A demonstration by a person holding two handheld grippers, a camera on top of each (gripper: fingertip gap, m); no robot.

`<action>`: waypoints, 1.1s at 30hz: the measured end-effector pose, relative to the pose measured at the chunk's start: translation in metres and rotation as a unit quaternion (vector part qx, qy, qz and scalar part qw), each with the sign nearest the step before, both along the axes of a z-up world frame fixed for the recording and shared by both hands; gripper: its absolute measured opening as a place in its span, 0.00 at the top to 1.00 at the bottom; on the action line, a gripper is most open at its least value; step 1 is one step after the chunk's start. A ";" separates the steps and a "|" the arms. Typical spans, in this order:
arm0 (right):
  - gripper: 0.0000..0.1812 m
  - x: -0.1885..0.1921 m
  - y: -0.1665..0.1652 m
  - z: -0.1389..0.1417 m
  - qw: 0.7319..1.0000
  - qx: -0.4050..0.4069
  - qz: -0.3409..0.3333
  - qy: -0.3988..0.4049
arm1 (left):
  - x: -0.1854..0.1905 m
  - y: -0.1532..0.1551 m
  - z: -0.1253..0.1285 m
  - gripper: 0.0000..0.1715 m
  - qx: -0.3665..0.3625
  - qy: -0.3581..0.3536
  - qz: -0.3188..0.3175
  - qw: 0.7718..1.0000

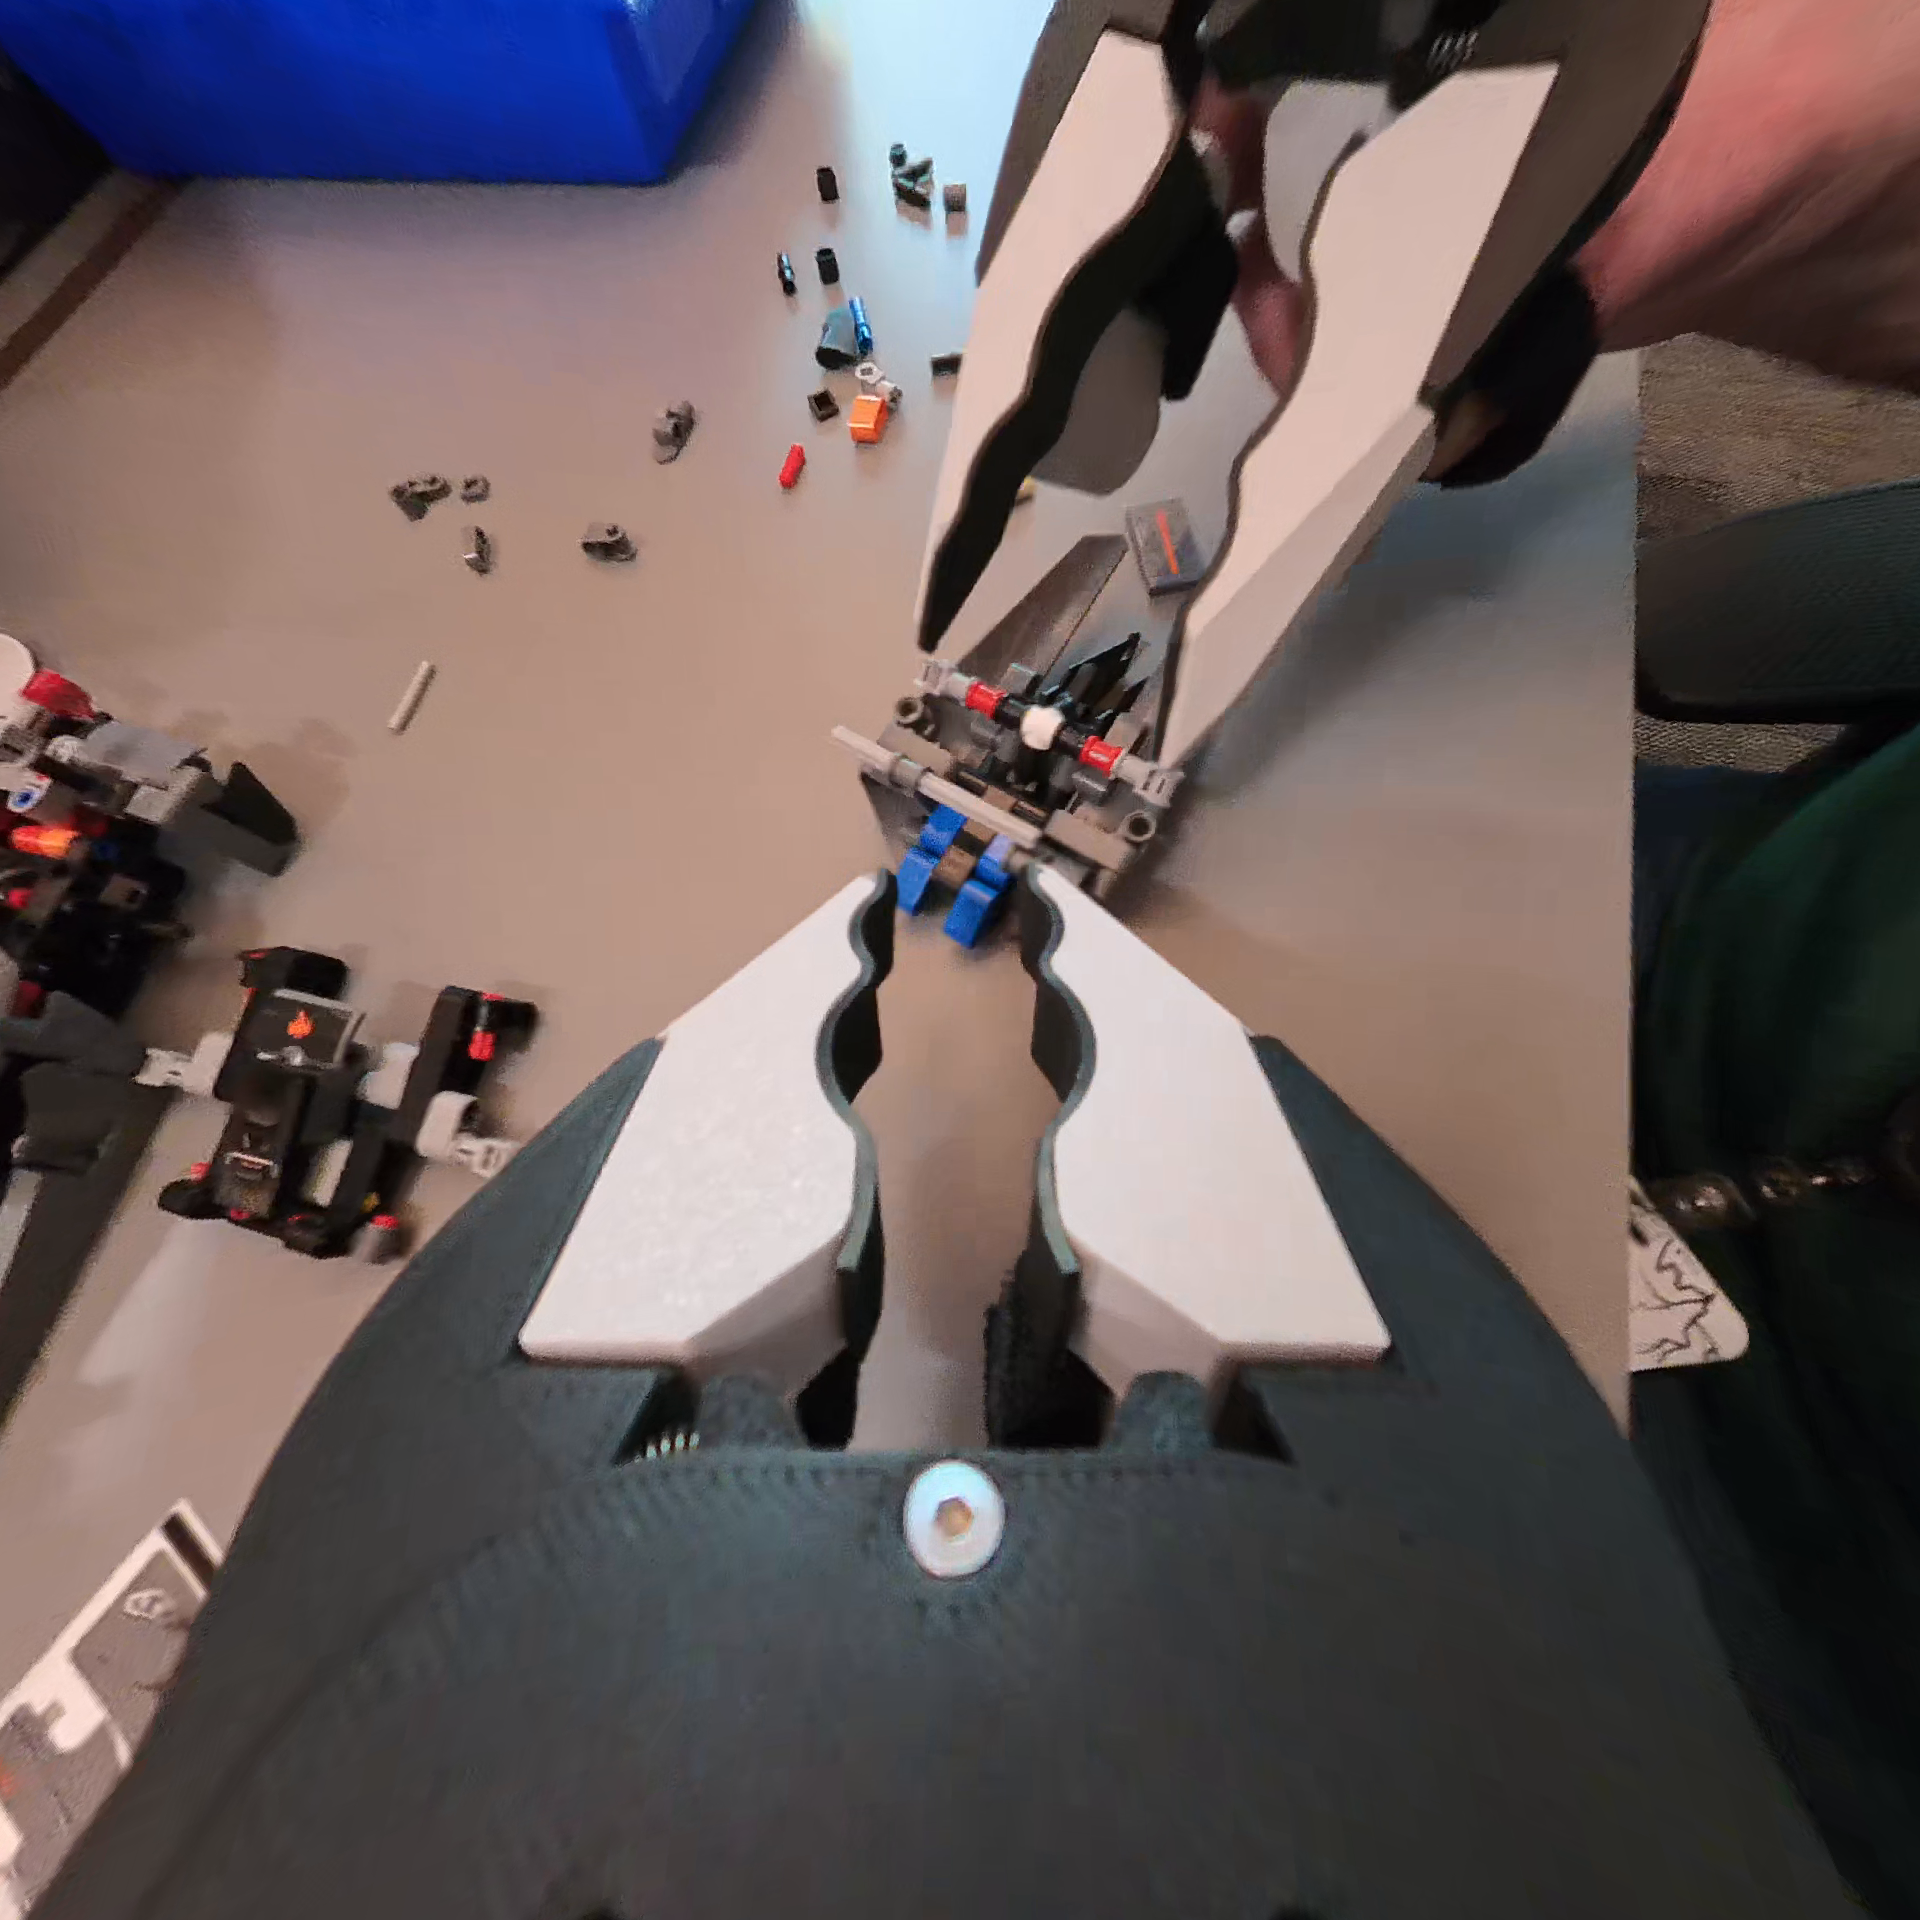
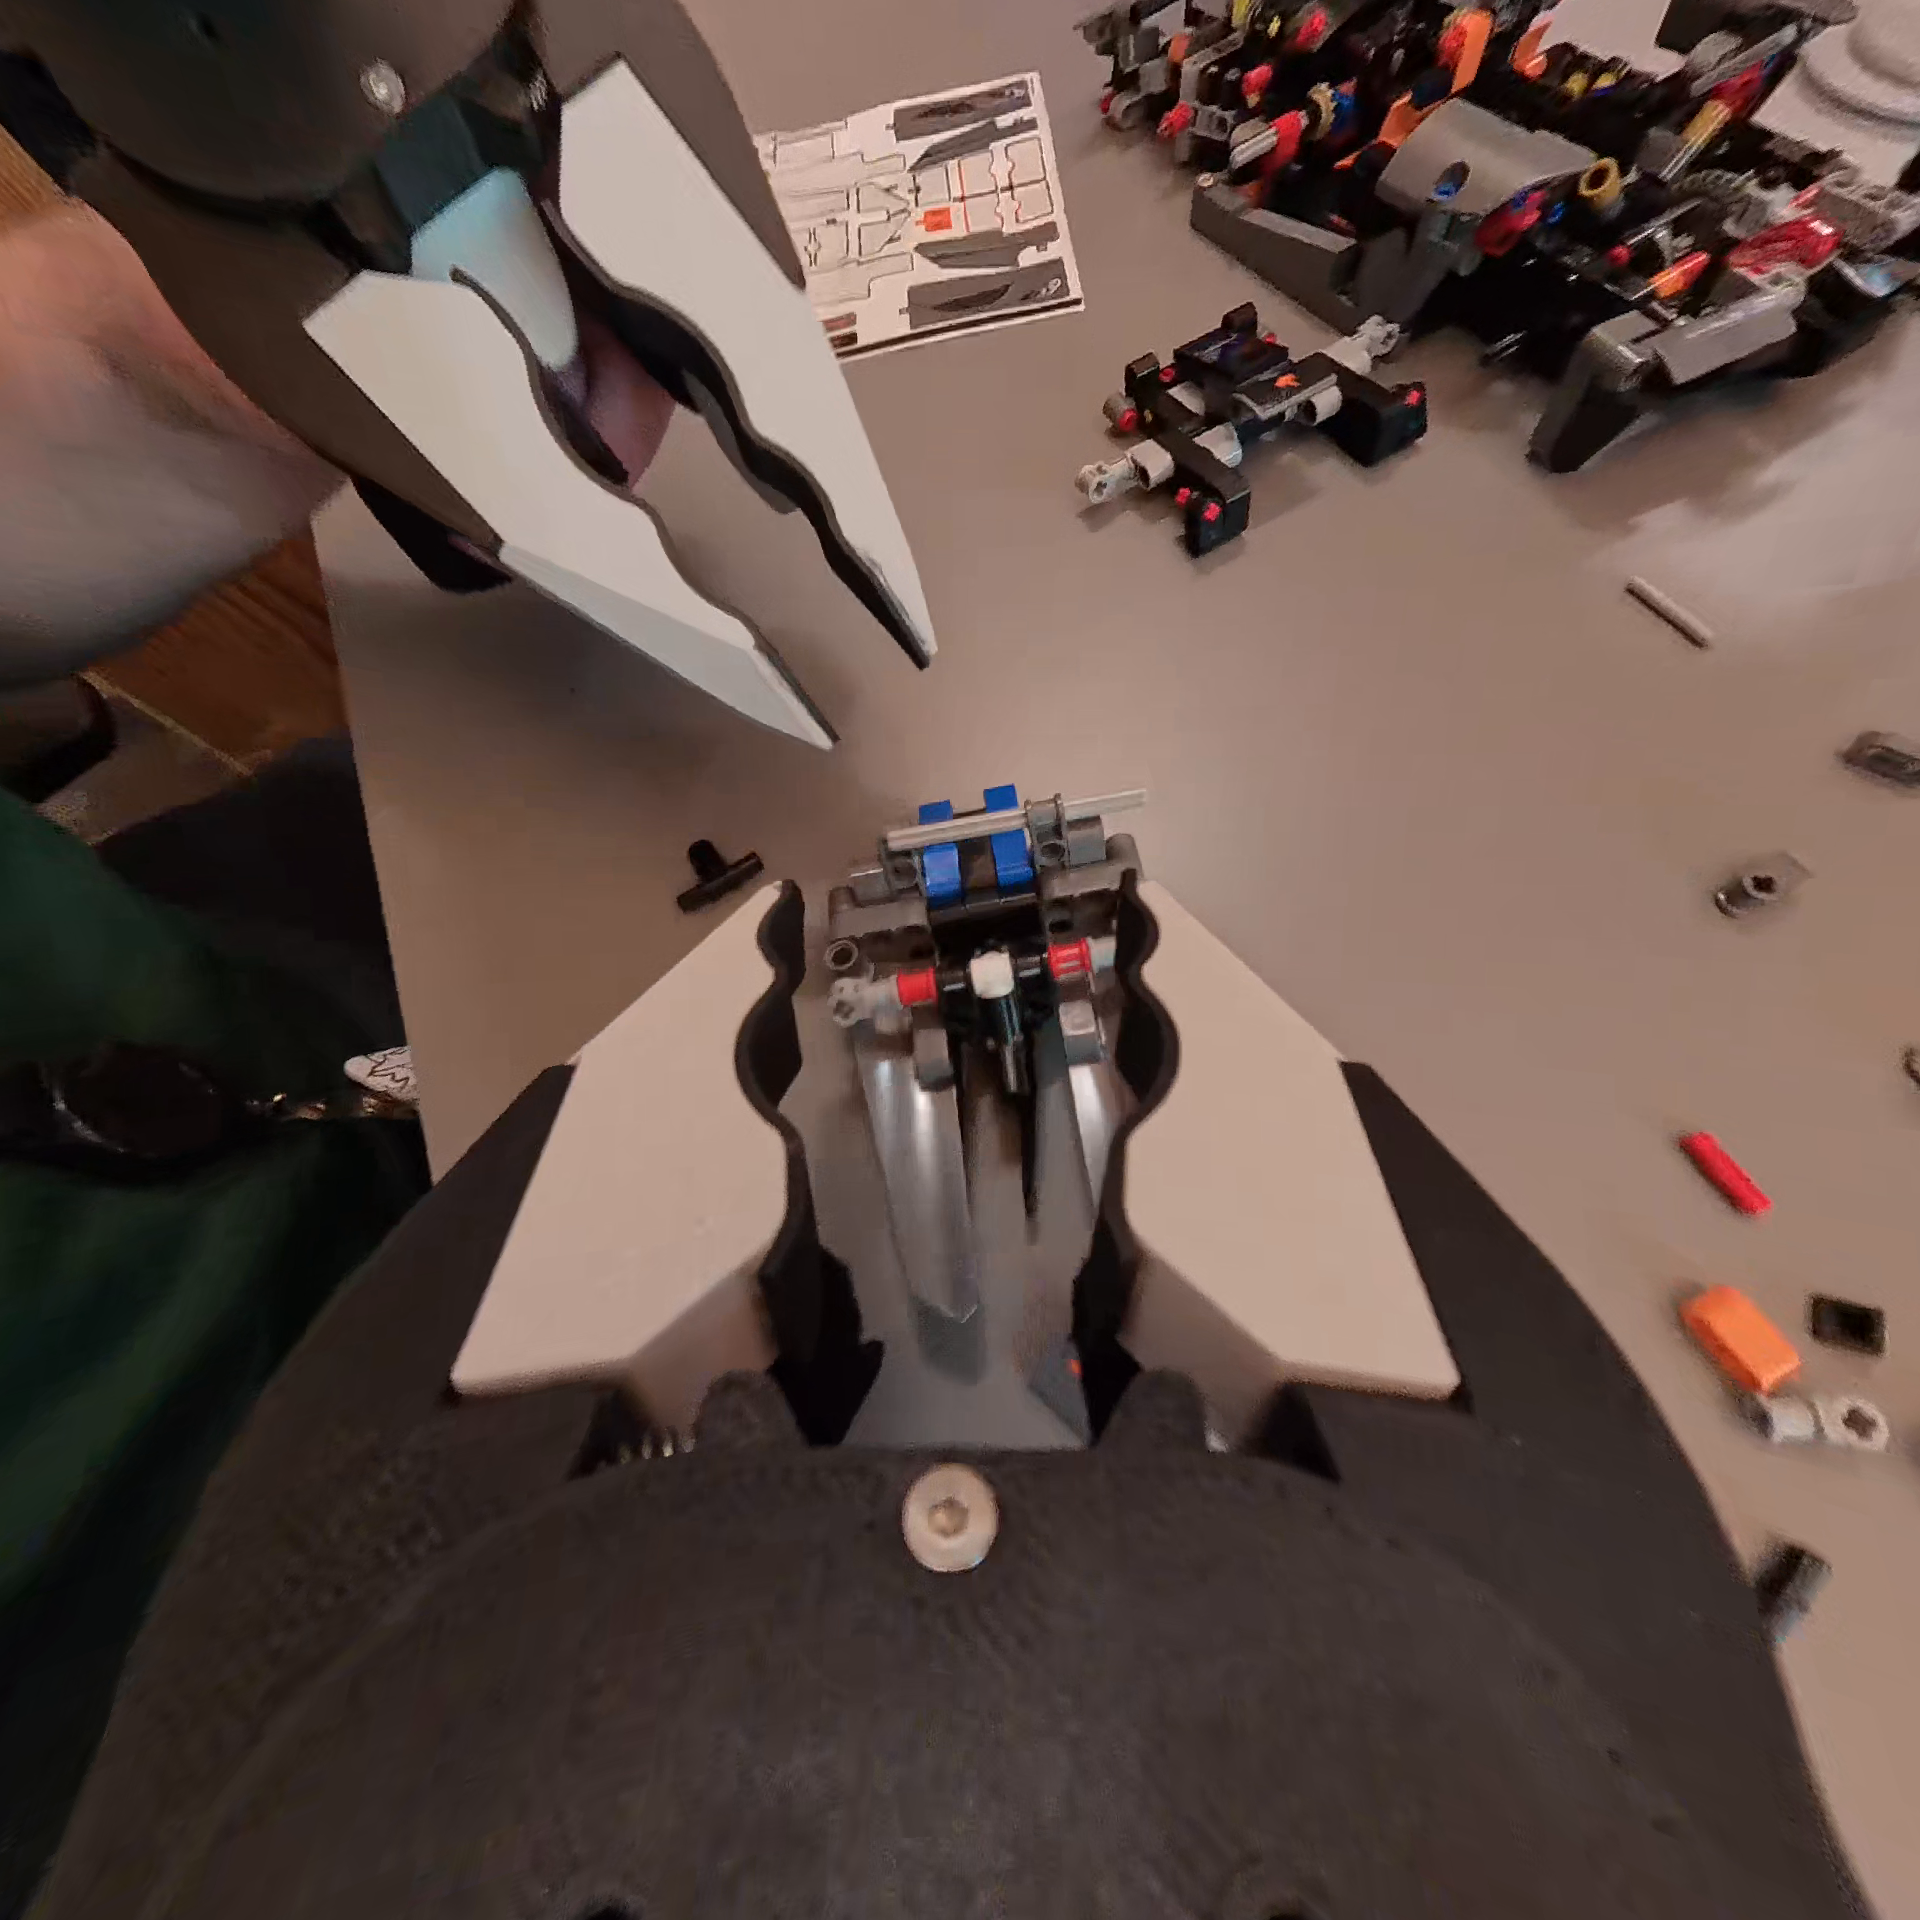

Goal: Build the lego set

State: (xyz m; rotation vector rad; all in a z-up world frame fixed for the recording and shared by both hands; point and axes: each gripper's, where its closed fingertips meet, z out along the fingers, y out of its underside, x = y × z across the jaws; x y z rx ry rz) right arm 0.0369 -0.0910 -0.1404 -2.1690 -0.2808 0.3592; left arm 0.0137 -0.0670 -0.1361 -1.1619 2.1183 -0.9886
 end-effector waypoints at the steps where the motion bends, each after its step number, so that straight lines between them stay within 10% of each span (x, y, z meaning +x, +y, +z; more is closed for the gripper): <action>1: 0.66 0.001 0.004 -0.003 1.000 -0.004 0.000 0.000 | 0.001 0.004 0.000 0.87 -0.001 0.000 -0.004 1.000; 15: 0.72 -0.002 0.019 -0.017 0.999 -0.028 0.033 0.011 | 0.018 -0.007 -0.014 0.77 0.018 0.007 -0.145 0.989; 33: 0.75 0.006 0.018 -0.018 0.998 -0.007 0.020 -0.066 | 0.027 -0.012 -0.016 0.81 0.022 0.008 -0.178 0.984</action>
